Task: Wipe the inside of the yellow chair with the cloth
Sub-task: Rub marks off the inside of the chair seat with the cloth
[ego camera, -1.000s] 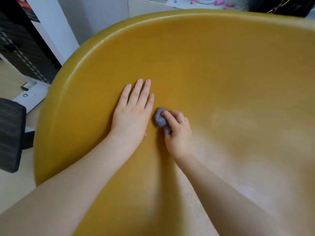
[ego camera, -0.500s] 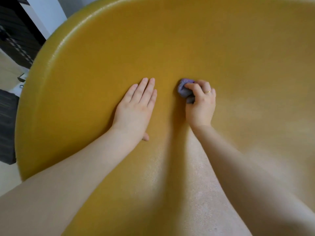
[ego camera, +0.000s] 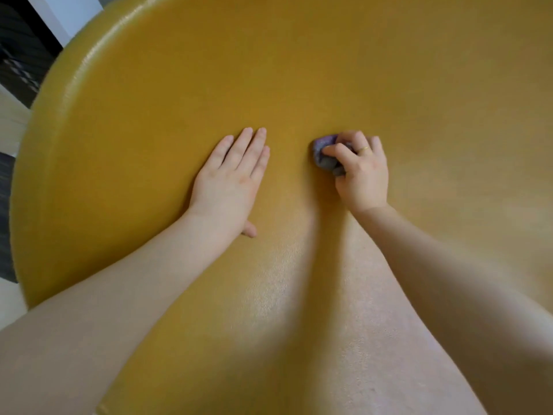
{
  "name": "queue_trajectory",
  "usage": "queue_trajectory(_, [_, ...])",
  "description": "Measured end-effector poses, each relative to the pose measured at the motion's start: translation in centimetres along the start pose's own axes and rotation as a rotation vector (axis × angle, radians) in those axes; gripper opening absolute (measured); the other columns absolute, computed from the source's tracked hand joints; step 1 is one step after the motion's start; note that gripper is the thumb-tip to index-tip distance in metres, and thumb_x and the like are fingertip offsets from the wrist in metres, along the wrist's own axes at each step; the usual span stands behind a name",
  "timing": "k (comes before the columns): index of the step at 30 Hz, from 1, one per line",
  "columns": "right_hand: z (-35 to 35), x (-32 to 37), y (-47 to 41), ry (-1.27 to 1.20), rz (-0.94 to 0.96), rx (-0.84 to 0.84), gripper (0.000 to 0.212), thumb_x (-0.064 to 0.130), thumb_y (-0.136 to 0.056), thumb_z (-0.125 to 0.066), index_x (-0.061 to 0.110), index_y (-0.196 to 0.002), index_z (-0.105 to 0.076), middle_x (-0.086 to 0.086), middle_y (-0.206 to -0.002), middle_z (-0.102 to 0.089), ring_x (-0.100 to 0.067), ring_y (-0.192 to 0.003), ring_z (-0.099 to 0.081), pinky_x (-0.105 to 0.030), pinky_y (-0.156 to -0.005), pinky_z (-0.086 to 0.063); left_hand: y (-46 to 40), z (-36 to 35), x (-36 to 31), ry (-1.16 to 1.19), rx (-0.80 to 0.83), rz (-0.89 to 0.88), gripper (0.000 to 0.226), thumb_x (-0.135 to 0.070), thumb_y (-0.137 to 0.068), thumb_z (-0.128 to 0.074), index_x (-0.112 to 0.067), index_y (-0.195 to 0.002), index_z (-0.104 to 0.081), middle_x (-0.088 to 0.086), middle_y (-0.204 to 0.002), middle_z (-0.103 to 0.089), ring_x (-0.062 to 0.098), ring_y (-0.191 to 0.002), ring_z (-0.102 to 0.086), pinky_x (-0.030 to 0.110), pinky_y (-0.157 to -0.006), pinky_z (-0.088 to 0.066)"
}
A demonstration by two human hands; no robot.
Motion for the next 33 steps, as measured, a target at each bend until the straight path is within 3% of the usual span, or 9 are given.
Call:
queue_trajectory(3, [-0.6,0.7,1.8,-0.077,-0.177,-0.061,0.036,-0.005,-0.062,-0.043,0.008,-0.082,-0.07,-0.014,-0.094,-0.065,-0.032,-0.068,-0.052,-0.025,-0.061,-0.028,0.0,-0.1,0.0,0.005,0.003,0.004,0.129,-0.068,-0.066,-0.063,-0.003,-0.146,0.015,0.015,-0.153,0.022,0.029,-0.143,0.014,0.038,-0.115,0.008])
queue_trajectory(5, [-1.5,2.2,4.7,-0.135,-0.19,0.021,0.04,0.001,-0.062,-0.038,0.008,-0.085,-0.069,-0.014,-0.095,-0.064,-0.032,-0.068,-0.053,-0.026,-0.062,-0.028,0.0,0.0,0.0,0.008,0.024,0.001,0.13,-0.068,-0.065,-0.063,-0.003,-0.146,0.015,0.016,-0.153,0.023,0.029,-0.143,0.015,0.038,-0.115,0.009])
queue_trajectory(10, [-0.4,6.4,14.3,-0.268,0.03,0.323,0.041,0.007,-0.063,-0.041,0.017,-0.095,-0.064,-0.005,-0.099,-0.059,-0.024,-0.078,-0.047,-0.027,-0.064,-0.042,0.5,0.2,-0.4,0.006,0.055,0.01,0.124,-0.066,-0.07,-0.061,-0.002,-0.146,0.015,0.017,-0.153,0.022,0.03,-0.143,0.014,0.039,-0.115,0.006])
queue_trajectory(12, [-0.1,7.1,15.6,-0.284,0.203,0.41,0.038,0.011,-0.067,-0.042,0.021,-0.1,-0.058,-0.004,-0.106,-0.055,-0.024,-0.083,-0.047,-0.027,-0.066,-0.043,0.5,0.5,-1.4,0.001,0.068,-0.009,0.104,-0.054,-0.085,-0.054,-0.003,-0.147,0.012,0.02,-0.153,0.02,0.032,-0.143,0.012,0.039,-0.116,0.003])
queue_trajectory(14, [-0.8,5.8,13.8,-0.242,0.334,0.466,0.033,0.012,-0.071,-0.043,0.018,-0.097,-0.064,-0.007,-0.107,-0.059,-0.029,-0.081,-0.053,-0.031,-0.068,-0.044,0.3,0.6,-2.4,0.009,0.083,-0.045,0.086,-0.043,-0.093,-0.046,-0.008,-0.148,0.009,0.018,-0.153,0.021,0.032,-0.143,0.013,0.039,-0.116,0.003])
queue_trajectory(19, [1.1,-2.1,3.2,0.001,0.168,0.15,0.03,0.001,-0.068,-0.042,0.01,-0.078,-0.069,-0.013,-0.09,-0.064,-0.03,-0.073,-0.05,-0.029,-0.068,-0.029,-0.4,-0.9,-3.6,0.018,0.139,-0.133,0.116,-0.064,-0.073,-0.061,-0.014,-0.148,0.012,0.009,-0.153,0.026,0.027,-0.142,0.018,0.036,-0.115,0.006])
queue_trajectory(23, [0.9,-2.5,4.8,-0.062,-0.181,0.048,0.033,-0.002,-0.063,-0.043,0.009,-0.08,-0.068,-0.014,-0.091,-0.063,-0.032,-0.065,-0.05,-0.024,-0.062,-0.022,-0.2,-1.0,-3.8,0.029,0.112,-0.104,0.116,-0.064,-0.072,-0.061,-0.015,-0.149,0.012,0.007,-0.153,0.025,0.027,-0.143,0.017,0.036,-0.116,0.005])
queue_trajectory(26, [-0.3,-0.8,9.3,-0.159,-0.292,0.196,0.036,-0.002,-0.06,-0.049,0.009,-0.088,-0.07,-0.015,-0.091,-0.062,-0.035,-0.064,-0.051,-0.027,-0.063,-0.031,-0.2,-1.1,-4.0,0.038,0.136,-0.063,0.116,-0.06,-0.073,-0.063,-0.015,-0.149,0.012,0.007,-0.153,0.026,0.027,-0.143,0.017,0.037,-0.116,0.004])
queue_trajectory(33, [3.2,6.6,21.1,-0.463,-0.121,0.613,0.039,0.021,-0.062,-0.036,0.018,-0.082,-0.07,-0.006,-0.089,-0.064,-0.032,-0.066,-0.057,-0.025,-0.068,-0.041,1.3,-0.2,-4.5,0.109,0.206,0.05,0.102,-0.046,-0.083,-0.063,-0.018,-0.149,0.01,0.005,-0.154,0.024,0.027,-0.143,0.017,0.037,-0.116,0.004])
Point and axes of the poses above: each hand's wrist, its own y-axis away from the middle knuckle, its own z-axis out of the back of the hand, x = y × z, the point moved 9 cm from there along -y, towards the middle knuckle
